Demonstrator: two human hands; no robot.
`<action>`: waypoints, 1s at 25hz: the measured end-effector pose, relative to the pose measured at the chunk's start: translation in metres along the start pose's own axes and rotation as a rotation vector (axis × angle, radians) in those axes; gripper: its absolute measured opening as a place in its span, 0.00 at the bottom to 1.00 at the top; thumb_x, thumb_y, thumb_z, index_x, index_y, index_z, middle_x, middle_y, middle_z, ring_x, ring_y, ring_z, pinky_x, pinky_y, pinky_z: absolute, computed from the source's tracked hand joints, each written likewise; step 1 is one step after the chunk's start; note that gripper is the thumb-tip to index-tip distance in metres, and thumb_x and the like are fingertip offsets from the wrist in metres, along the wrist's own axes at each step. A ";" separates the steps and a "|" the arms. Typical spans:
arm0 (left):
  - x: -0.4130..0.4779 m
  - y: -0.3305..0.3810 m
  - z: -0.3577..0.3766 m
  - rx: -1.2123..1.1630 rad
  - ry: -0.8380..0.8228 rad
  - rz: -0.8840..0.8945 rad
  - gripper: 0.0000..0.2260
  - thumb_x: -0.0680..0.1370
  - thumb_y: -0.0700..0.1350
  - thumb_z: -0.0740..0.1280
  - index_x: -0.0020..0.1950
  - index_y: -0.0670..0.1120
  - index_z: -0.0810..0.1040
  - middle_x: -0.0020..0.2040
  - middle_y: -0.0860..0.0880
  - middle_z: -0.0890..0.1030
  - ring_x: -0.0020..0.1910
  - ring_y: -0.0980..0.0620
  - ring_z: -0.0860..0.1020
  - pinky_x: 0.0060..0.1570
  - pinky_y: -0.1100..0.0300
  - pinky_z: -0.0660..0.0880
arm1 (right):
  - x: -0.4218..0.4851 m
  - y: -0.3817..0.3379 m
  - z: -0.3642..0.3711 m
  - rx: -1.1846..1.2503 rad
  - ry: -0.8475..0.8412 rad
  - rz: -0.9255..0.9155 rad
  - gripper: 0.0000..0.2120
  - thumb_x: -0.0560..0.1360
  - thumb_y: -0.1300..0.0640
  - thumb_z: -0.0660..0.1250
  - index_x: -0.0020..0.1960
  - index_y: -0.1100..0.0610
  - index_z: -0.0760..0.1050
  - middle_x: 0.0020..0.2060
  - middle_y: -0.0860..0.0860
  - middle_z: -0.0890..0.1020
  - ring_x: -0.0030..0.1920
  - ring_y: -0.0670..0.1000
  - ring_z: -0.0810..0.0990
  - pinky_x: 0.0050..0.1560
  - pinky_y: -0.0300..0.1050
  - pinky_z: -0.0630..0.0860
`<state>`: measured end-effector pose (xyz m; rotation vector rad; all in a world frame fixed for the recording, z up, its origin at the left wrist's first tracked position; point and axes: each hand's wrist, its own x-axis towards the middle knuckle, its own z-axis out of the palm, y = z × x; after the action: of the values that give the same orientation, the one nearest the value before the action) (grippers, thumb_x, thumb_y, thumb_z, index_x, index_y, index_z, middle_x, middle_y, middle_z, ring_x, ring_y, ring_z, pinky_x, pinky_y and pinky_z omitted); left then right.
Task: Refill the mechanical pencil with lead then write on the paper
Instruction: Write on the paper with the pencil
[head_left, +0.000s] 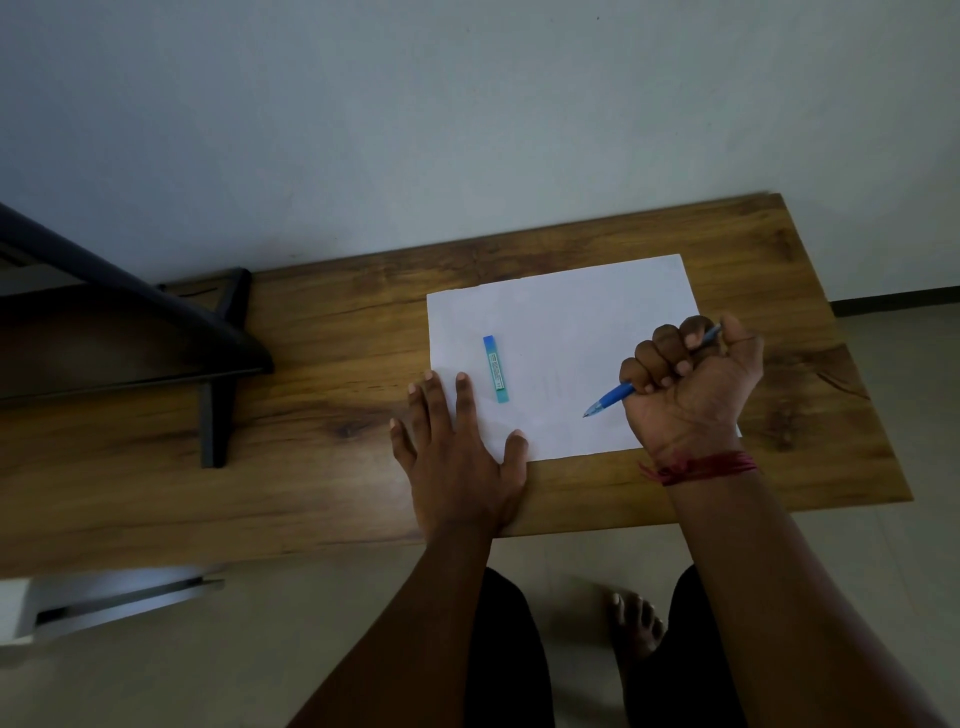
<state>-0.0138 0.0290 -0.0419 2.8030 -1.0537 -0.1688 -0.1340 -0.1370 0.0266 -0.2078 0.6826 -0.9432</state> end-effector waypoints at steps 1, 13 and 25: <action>0.000 0.000 0.000 -0.001 -0.003 -0.001 0.38 0.72 0.69 0.50 0.78 0.52 0.52 0.80 0.45 0.52 0.78 0.42 0.49 0.74 0.39 0.47 | 0.000 -0.001 0.000 0.001 0.003 -0.002 0.18 0.78 0.50 0.50 0.31 0.55 0.63 0.20 0.47 0.62 0.22 0.45 0.57 0.27 0.37 0.54; 0.000 0.002 -0.003 0.004 -0.007 -0.018 0.38 0.72 0.69 0.50 0.77 0.52 0.53 0.79 0.44 0.52 0.78 0.41 0.50 0.73 0.38 0.48 | 0.002 0.002 0.000 -0.002 0.042 -0.034 0.17 0.76 0.52 0.50 0.30 0.55 0.64 0.20 0.47 0.62 0.22 0.46 0.56 0.27 0.37 0.54; 0.000 0.000 0.000 0.001 0.014 -0.008 0.37 0.72 0.69 0.52 0.77 0.53 0.54 0.79 0.45 0.53 0.78 0.42 0.51 0.73 0.39 0.49 | 0.002 -0.002 -0.002 -0.028 0.022 -0.024 0.21 0.79 0.50 0.49 0.30 0.55 0.64 0.20 0.48 0.62 0.22 0.45 0.57 0.26 0.37 0.55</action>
<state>-0.0142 0.0289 -0.0416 2.8056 -1.0393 -0.1492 -0.1362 -0.1398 0.0247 -0.2312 0.7148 -0.9610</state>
